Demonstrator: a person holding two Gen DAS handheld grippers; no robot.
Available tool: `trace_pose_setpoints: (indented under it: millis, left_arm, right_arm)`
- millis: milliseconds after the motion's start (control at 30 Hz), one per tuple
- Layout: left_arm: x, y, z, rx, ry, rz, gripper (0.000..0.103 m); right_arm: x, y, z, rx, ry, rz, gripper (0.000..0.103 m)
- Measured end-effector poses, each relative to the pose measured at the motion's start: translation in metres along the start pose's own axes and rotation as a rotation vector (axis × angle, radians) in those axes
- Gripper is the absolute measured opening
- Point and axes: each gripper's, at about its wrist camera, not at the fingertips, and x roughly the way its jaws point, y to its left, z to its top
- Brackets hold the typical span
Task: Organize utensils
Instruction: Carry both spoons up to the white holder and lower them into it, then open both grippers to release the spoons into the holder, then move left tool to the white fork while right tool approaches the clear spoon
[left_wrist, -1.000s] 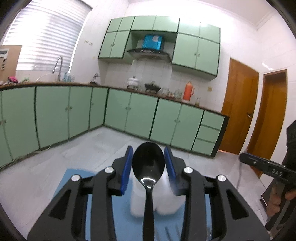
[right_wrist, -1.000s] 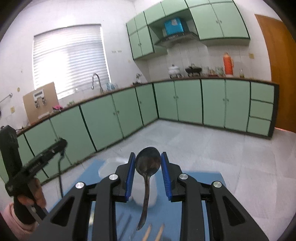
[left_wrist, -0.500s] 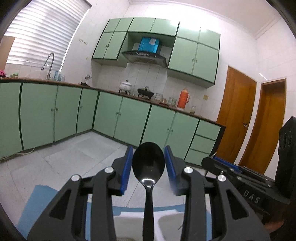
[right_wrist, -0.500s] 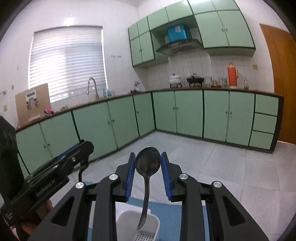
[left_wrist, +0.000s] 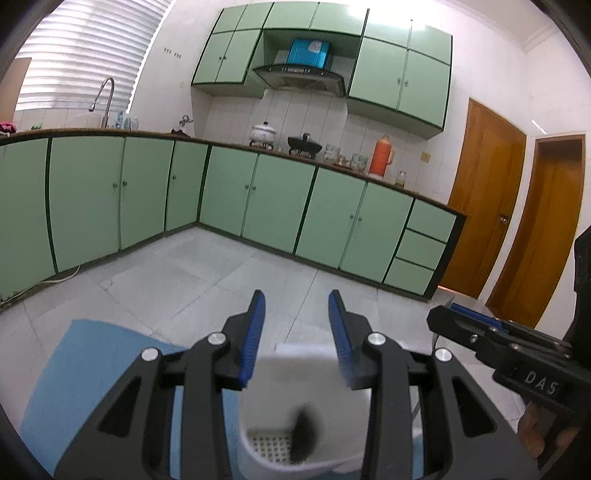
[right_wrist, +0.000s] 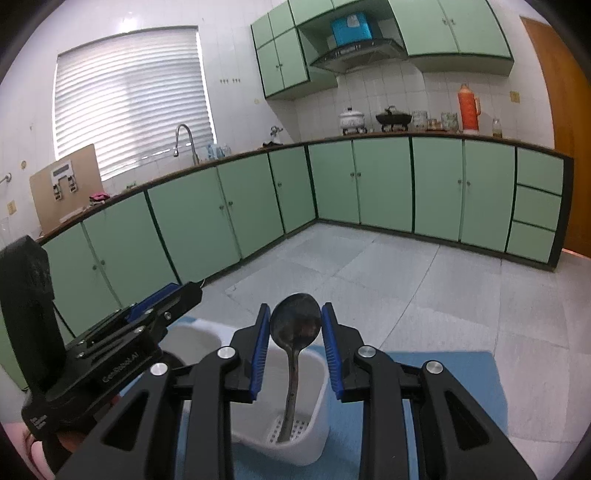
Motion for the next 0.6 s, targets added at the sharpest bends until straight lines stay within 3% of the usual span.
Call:
trace_pose_setpoints:
  millis: [67, 133, 400, 600]
  left_arm:
    - [-0.004, 0.004, -0.003, -0.011, 0.004, 0.004, 0.047]
    - [-0.009, 0.007, -0.004, -0.02, 0.002, 0.006, 0.053]
    - [-0.044, 0.015, -0.005, -0.033, 0.005, 0.013, 0.068]
    - [-0.088, 0.031, -0.021, -0.058, 0.12, 0.083, 0.087]
  right_arm:
    - [-0.004, -0.001, -0.004, 0.005, -0.001, 0.006, 0.03]
    - [-0.01, -0.002, -0.008, 0.01, -0.008, 0.0, 0.041]
    - [-0.04, -0.009, -0.019, 0.051, -0.024, 0.006, 0.056]
    - [-0.079, -0.023, -0.051, 0.092, 0.023, -0.067, 0.071]
